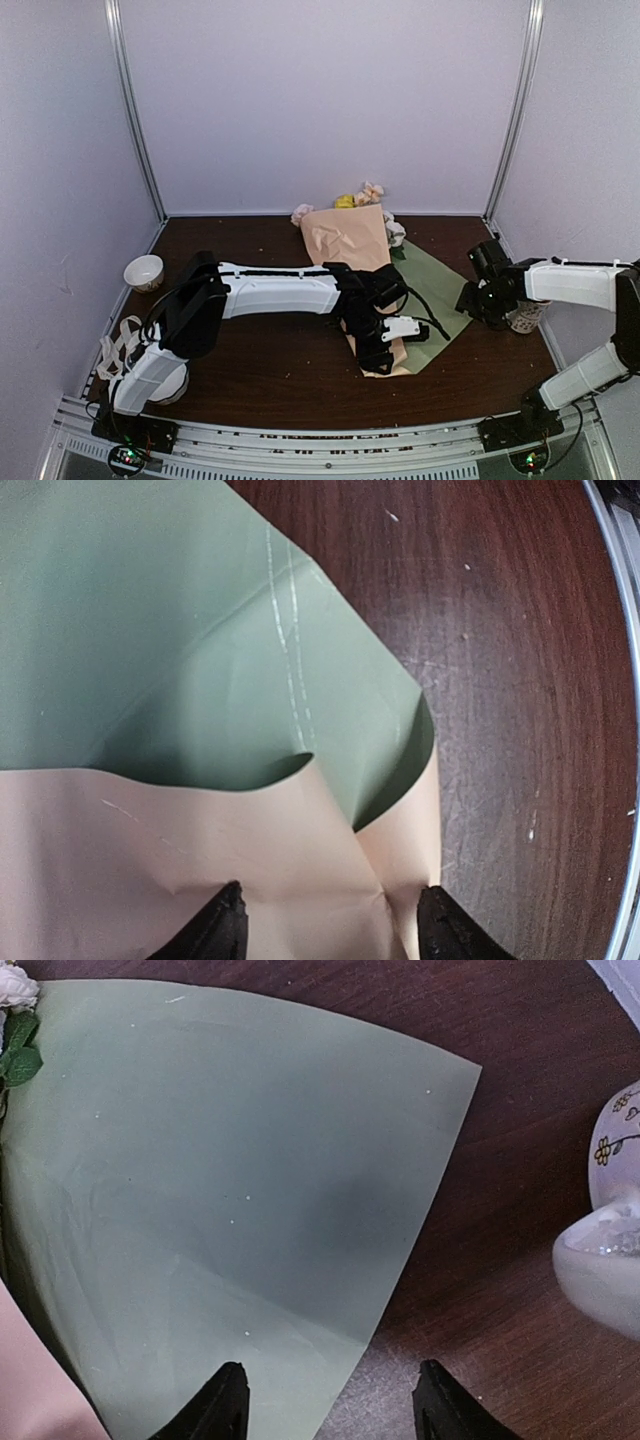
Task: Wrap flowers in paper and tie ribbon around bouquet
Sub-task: Pick up the two-thirds-folded wrapping paper from the center of the board.
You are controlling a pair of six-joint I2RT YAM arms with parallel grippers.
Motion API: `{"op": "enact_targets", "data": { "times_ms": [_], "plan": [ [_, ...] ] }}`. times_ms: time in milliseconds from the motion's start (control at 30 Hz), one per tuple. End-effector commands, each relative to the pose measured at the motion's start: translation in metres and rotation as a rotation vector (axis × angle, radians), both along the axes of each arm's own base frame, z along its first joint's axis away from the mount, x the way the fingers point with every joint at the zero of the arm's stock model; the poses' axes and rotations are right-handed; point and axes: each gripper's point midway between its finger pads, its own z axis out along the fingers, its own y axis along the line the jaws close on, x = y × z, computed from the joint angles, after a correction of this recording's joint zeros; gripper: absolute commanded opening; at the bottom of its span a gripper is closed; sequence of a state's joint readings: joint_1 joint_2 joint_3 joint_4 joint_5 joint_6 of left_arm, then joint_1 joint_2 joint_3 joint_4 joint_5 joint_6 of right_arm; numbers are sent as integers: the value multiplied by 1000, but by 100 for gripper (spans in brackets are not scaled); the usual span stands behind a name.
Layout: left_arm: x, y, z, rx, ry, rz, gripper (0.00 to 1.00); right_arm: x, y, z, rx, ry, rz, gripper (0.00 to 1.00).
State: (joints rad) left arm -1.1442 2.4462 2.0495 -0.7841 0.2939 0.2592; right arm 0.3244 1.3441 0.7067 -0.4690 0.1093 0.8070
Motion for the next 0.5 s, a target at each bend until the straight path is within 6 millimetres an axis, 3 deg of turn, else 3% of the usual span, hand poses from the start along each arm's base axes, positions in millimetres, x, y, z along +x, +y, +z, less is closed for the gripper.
{"op": "enact_targets", "data": {
  "times_ms": [0, 133, 200, 300, 467],
  "plan": [
    [4, 8, -6, 17, 15, 16, 62, 13, 10, -12, 119, 14, -64, 63],
    [4, 8, -6, 17, 16, 17, 62, 10, 11, -24, 150, 32, -92, 80],
    [4, 8, -6, 17, 17, 18, 61, 10, 11, -25, 162, 25, -106, 82],
    [4, 8, -7, 17, 19, 16, 61, 13, 11, -26, 188, 19, -120, 82],
    [4, 8, -6, 14, 17, 17, 61, 18, 20, -39, 309, 35, -121, 73]
  ]
}}
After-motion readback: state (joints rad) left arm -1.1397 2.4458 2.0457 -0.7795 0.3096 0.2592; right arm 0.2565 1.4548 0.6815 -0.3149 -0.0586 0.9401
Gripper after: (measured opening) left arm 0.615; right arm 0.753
